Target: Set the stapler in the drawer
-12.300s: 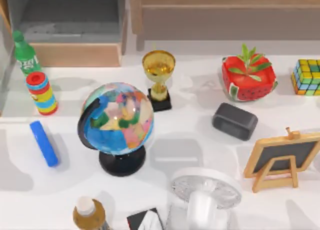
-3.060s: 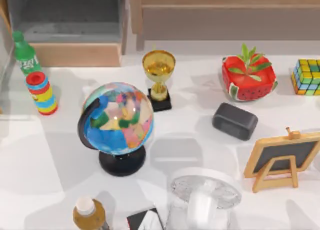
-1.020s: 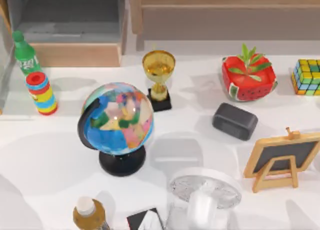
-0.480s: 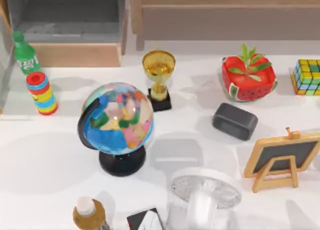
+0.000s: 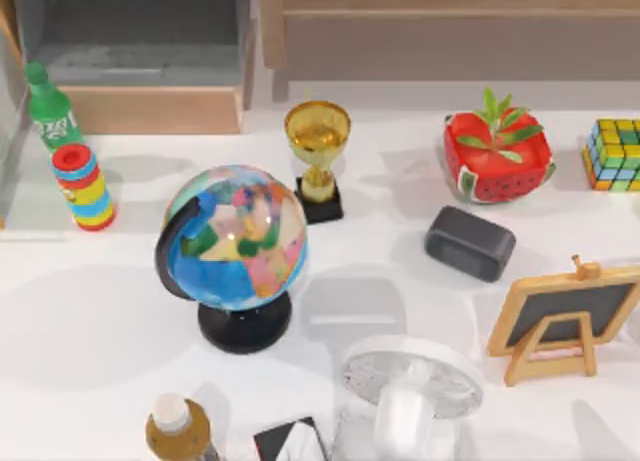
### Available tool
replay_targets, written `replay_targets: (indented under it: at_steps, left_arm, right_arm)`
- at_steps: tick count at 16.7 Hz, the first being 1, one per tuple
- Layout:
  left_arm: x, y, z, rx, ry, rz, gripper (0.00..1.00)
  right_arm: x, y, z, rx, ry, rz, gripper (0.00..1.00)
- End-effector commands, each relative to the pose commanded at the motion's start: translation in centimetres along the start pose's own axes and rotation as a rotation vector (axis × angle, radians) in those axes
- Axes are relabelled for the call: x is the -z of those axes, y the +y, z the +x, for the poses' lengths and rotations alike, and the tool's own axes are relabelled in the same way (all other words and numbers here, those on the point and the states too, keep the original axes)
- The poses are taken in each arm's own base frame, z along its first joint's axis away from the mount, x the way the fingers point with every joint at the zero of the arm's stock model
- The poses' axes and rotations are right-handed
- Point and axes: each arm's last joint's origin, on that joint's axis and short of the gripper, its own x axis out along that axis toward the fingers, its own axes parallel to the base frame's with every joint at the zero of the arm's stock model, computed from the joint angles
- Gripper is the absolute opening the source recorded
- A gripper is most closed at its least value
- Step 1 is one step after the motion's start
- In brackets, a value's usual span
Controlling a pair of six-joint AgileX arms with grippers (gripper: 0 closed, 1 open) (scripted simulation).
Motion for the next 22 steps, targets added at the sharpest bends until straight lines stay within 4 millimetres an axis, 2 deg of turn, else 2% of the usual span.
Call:
replay_targets:
  at_steps: [4,7,14,19,22]
  left_arm:
    - [-2.7,0.1,-0.1,-0.095,-0.108,0.083,1.0]
    - [-3.5,0.4,-0.1,-0.136,-0.146,0.109,1.0]
    - [-3.4,0.5,0.0,-0.137,-0.143,0.11,1.0]
    - [-3.9,0.7,2.3,-0.136,-0.146,0.109,1.0]
    - [-3.9,0.7,2.4,-0.136,-0.146,0.109,1.0]
  right_arm:
    - [0.0,0.0,0.0,0.0,0.0,0.0,1.0]
    - [0.0,0.0,0.0,0.0,0.0,0.0,1.0]
    - [0.0,0.0,0.0,0.0,0.0,0.0,1.0]
    - [0.0,0.0,0.0,0.0,0.0,0.0,1.0]
    - [0.0,0.0,0.0,0.0,0.0,0.0,1.0]
